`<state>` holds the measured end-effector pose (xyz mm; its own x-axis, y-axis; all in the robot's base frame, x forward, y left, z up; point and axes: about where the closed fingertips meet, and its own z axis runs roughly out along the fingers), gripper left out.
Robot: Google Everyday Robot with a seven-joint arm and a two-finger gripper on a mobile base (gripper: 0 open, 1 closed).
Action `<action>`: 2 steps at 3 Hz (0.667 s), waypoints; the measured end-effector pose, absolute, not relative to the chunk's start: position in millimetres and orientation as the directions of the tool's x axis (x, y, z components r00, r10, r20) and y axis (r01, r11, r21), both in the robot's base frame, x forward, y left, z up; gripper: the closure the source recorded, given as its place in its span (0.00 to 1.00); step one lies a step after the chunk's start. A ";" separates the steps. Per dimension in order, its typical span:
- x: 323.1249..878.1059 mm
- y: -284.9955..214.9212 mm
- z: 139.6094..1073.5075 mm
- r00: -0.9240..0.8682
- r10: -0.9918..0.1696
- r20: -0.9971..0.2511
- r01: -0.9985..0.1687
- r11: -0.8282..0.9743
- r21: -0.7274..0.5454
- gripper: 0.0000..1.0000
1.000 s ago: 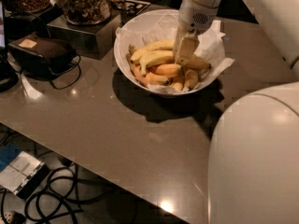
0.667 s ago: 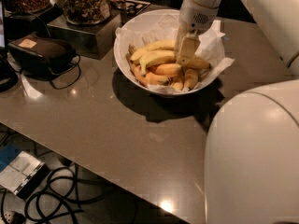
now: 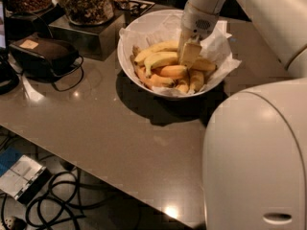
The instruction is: Pick banana from white bowl
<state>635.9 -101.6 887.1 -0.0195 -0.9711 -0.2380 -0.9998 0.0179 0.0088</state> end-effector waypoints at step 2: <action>635.9 -101.6 887.0 -0.020 -0.971 -0.238 -1.000 0.018 0.009 1.00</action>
Offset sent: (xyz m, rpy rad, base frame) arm 0.0000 0.0000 -0.0001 0.0001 0.0001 0.0000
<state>635.9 -101.6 887.0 -0.0195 -0.9710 -0.2381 -0.9998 0.0180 0.0088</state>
